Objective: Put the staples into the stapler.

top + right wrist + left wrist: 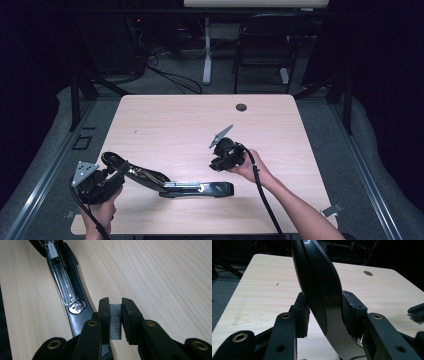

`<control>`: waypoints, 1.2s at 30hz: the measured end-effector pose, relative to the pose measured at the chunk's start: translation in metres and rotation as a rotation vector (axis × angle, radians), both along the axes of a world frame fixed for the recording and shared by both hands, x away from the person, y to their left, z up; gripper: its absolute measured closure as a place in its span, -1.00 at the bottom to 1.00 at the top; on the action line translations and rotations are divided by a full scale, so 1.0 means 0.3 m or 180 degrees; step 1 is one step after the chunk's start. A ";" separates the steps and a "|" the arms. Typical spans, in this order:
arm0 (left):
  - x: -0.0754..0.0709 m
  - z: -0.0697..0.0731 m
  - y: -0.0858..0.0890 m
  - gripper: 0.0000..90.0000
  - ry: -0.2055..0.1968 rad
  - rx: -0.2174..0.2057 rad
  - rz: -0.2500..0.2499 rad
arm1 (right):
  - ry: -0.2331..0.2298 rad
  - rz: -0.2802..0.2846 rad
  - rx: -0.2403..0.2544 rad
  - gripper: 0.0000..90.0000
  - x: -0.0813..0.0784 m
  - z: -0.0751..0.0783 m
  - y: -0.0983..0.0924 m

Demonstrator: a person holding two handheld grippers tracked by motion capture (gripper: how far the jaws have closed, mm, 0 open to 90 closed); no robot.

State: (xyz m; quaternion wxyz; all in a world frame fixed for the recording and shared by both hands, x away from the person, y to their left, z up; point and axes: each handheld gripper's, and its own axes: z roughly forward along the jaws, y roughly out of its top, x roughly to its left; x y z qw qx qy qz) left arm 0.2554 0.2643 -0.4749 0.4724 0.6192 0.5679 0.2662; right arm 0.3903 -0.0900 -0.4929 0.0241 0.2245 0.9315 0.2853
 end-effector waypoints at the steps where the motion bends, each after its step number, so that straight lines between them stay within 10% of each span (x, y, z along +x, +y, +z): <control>1: 0.000 0.000 0.000 0.34 0.0000 -0.0001 0.0001 | 0.0001 0.0017 -0.0001 0.74 0.000 0.001 0.007; 36: -0.001 -0.001 0.002 0.35 0.0001 -0.0013 -0.0010 | 0.0018 0.0490 0.0169 0.74 -0.017 0.022 0.128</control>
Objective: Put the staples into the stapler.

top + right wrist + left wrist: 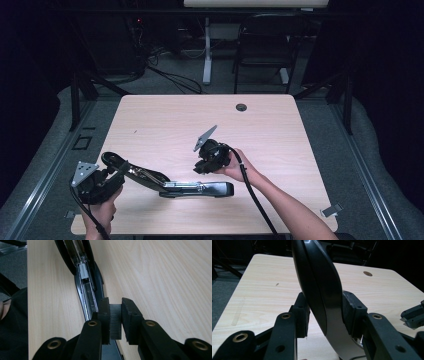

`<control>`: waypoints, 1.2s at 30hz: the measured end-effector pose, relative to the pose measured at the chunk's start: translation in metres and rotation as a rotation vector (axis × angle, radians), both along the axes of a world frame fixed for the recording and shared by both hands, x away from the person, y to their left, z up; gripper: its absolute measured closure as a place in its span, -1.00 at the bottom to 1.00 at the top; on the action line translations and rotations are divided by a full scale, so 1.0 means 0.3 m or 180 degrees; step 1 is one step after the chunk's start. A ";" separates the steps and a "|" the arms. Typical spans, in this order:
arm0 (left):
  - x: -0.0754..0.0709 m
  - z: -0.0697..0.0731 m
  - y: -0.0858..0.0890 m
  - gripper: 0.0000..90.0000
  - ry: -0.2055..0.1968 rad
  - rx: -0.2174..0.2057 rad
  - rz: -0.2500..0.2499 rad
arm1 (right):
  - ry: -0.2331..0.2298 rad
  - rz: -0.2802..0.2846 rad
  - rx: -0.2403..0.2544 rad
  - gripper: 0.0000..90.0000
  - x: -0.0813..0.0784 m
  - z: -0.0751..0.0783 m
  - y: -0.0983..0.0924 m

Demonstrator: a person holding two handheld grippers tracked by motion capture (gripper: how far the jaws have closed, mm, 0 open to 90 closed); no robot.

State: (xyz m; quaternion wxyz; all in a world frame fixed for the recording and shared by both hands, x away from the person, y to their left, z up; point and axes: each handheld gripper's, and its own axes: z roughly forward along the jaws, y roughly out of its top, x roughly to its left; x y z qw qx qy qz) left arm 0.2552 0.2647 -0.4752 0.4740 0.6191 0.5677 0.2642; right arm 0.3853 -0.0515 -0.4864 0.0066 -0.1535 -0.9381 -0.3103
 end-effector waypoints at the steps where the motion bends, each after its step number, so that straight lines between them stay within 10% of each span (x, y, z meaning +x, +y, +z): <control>1: 0.000 0.000 0.000 0.35 0.0001 -0.0002 0.0001 | 0.0003 0.0011 0.0022 0.74 -0.002 -0.001 0.004; 36: 0.002 -0.001 -0.003 0.34 -0.0012 0.0006 0.0019 | 0.0059 0.0548 0.0079 0.74 -0.027 -0.086 0.073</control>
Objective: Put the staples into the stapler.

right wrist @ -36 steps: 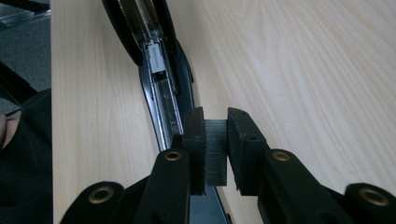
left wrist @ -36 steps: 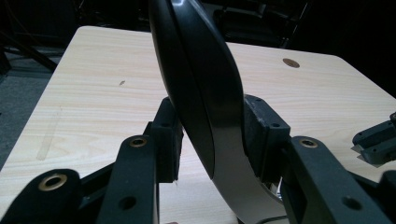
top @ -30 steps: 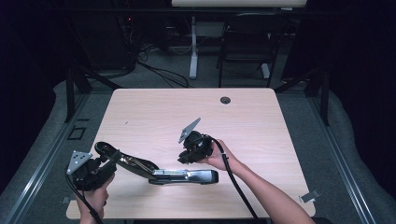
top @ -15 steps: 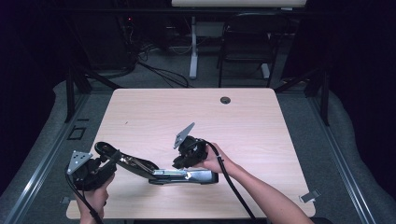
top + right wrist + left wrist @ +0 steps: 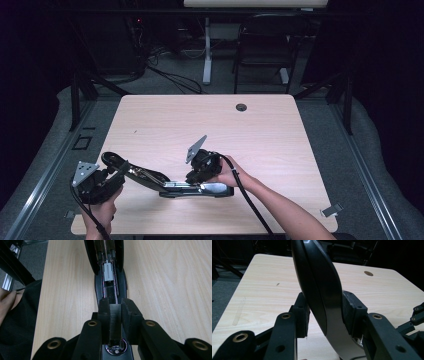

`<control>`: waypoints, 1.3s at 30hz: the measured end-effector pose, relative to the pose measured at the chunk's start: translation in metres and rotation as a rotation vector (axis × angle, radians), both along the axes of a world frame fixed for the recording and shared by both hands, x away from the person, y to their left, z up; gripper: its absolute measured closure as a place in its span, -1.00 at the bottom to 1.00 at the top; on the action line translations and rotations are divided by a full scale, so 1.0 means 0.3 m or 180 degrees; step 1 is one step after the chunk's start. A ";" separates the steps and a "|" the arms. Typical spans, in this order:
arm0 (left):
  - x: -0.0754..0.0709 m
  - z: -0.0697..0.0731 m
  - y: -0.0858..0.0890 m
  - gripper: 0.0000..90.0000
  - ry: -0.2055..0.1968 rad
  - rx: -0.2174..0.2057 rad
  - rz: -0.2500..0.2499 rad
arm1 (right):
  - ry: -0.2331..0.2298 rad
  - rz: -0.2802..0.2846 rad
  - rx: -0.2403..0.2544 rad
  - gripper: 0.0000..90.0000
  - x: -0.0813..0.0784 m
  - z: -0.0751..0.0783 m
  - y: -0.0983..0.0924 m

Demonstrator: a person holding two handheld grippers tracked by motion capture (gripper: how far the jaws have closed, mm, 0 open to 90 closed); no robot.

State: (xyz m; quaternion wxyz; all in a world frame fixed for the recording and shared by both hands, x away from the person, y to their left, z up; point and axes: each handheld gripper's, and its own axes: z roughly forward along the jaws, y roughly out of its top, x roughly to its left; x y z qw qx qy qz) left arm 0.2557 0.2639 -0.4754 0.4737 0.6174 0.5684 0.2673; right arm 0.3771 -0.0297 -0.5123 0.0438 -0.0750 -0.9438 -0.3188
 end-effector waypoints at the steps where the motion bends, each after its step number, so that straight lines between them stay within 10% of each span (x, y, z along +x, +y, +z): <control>1: -0.001 0.001 0.000 0.34 0.0009 0.0006 0.0004 | -0.0001 0.0011 0.0006 0.74 0.001 -0.002 0.000; 39: 0.001 0.000 0.002 0.34 0.0002 0.0007 -0.0027 | -0.0193 0.0251 -0.0055 0.74 -0.012 -0.029 -0.004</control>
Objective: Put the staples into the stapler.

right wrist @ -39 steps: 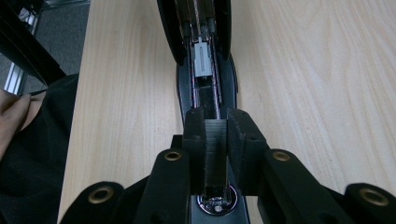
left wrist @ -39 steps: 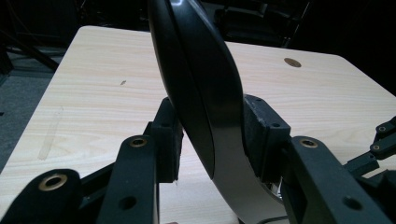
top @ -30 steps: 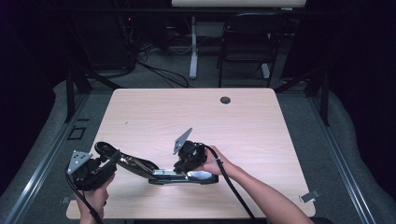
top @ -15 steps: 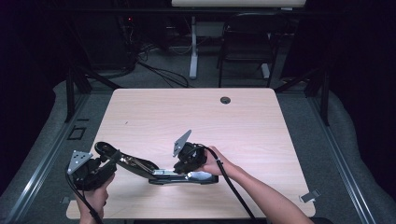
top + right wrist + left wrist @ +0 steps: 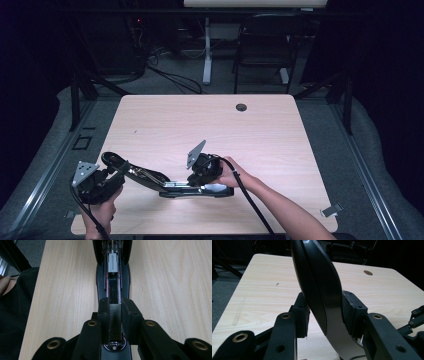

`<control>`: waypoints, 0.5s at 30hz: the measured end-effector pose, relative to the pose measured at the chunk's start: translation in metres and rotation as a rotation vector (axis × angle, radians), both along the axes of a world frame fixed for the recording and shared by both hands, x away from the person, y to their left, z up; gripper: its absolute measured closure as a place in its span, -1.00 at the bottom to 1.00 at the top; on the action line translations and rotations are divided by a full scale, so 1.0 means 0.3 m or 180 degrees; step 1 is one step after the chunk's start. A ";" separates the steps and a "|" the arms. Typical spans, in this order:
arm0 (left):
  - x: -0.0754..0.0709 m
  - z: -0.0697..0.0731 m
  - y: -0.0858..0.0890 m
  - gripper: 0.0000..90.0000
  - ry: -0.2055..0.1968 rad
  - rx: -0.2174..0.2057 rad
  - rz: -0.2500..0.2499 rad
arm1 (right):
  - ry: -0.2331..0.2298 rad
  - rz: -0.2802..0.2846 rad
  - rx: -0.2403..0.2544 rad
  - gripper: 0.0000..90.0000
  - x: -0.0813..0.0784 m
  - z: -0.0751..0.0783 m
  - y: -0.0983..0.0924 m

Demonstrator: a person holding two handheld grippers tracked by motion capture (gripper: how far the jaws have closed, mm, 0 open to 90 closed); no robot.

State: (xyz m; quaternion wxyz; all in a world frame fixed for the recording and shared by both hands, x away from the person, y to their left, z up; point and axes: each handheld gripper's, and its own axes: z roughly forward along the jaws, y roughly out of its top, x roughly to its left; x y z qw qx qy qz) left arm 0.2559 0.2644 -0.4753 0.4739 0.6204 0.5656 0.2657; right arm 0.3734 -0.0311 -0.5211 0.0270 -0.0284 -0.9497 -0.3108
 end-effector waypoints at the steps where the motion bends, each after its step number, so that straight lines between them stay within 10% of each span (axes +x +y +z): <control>1: 0.000 0.001 0.000 0.34 0.0008 0.0007 0.0000 | 0.0002 0.0007 -0.0009 0.74 0.000 -0.001 0.000; 15: 0.000 0.000 0.000 0.34 0.0006 0.0008 -0.0002 | -0.0043 0.0067 -0.0003 0.73 -0.002 -0.003 -0.005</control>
